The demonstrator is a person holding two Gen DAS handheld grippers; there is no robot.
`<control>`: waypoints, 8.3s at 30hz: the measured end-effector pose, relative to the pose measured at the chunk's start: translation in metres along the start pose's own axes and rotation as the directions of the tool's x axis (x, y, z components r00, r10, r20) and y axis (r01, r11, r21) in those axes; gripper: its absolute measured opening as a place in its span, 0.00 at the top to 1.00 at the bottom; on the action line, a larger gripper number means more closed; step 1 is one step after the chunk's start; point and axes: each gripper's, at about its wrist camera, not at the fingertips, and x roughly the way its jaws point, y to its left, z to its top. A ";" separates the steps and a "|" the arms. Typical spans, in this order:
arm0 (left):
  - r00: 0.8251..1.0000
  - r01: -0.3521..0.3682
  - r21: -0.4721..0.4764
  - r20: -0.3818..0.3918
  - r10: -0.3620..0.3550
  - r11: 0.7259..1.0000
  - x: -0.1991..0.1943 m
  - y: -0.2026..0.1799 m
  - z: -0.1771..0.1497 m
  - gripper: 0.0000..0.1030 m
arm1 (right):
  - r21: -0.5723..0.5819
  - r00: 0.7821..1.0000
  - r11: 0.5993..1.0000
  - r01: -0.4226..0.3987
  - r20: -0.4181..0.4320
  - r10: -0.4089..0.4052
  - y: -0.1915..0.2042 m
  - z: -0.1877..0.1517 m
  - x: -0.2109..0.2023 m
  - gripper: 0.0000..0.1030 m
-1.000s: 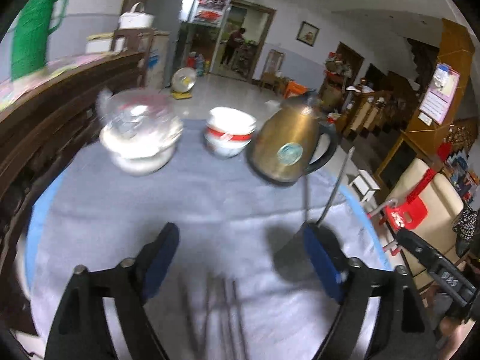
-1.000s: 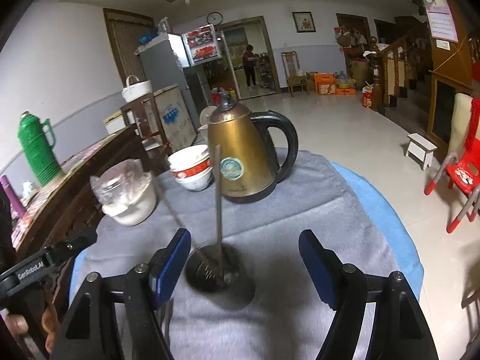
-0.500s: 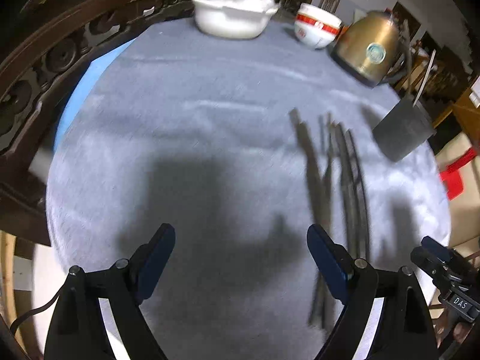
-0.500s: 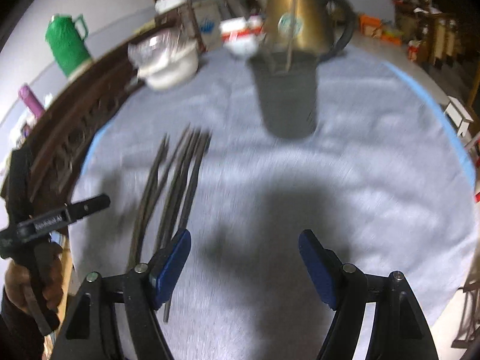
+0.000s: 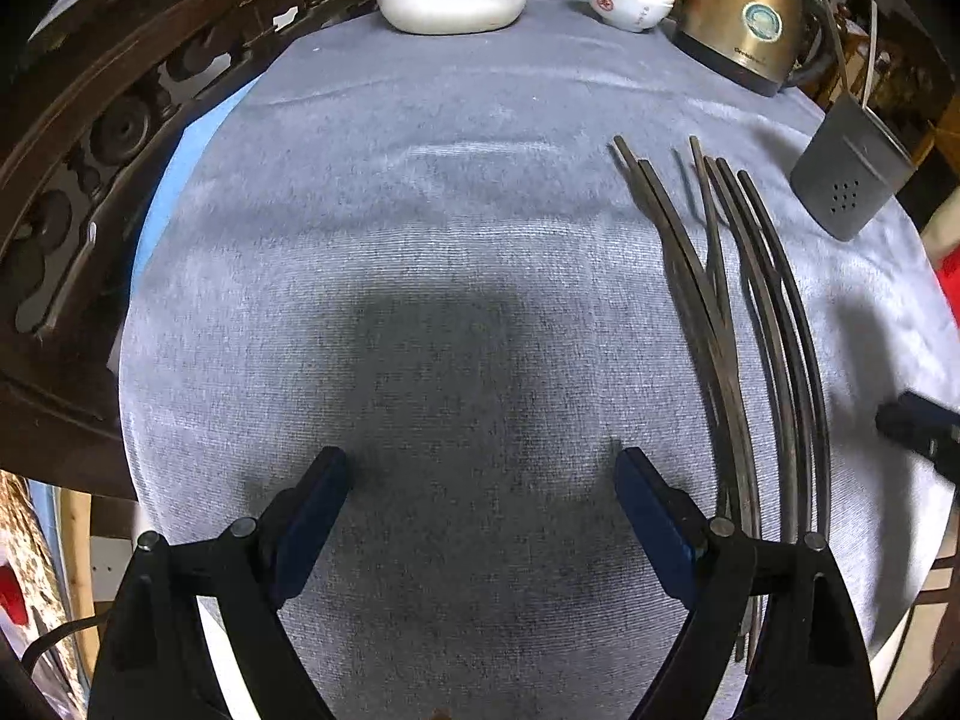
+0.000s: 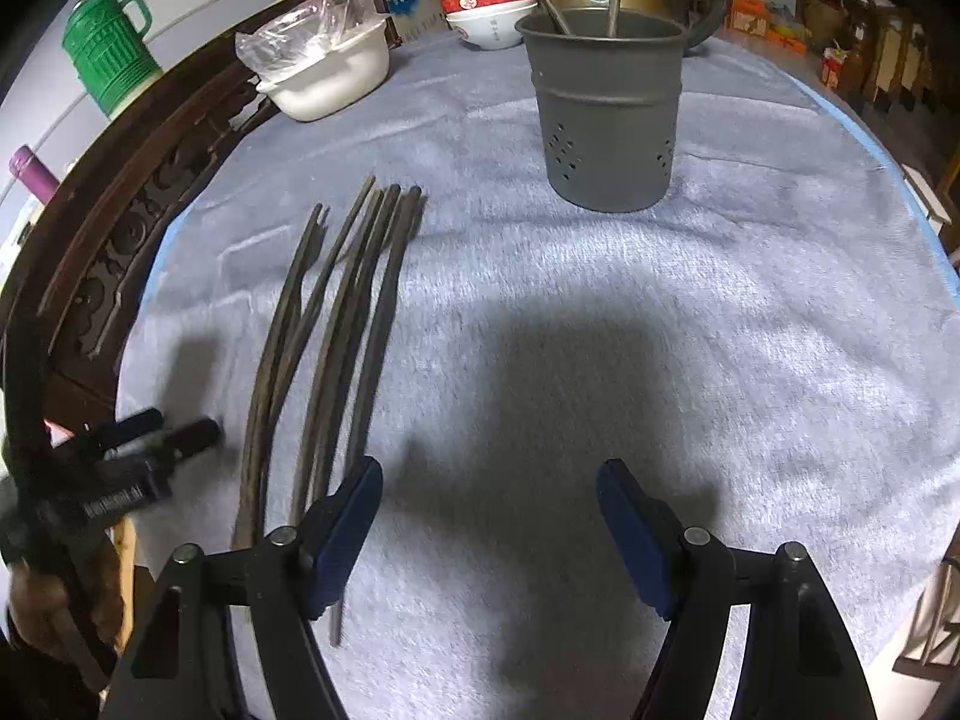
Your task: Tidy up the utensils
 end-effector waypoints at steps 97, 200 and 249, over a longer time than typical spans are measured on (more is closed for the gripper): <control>0.870 0.158 0.065 -0.480 -0.108 0.985 0.085 -0.071 0.159 0.95 | -0.146 0.886 0.989 0.031 -0.453 -0.095 0.030 0.121 0.087 0.92; 0.854 0.183 0.079 -0.507 -0.119 0.980 0.058 -0.054 0.134 0.95 | -0.175 0.922 0.984 -0.027 -0.386 -0.043 0.071 0.111 0.082 0.93; 0.845 0.184 0.130 -0.527 -0.089 0.974 0.064 -0.073 0.124 0.95 | -0.216 0.905 0.976 -0.018 -0.418 -0.076 0.073 0.098 0.079 0.93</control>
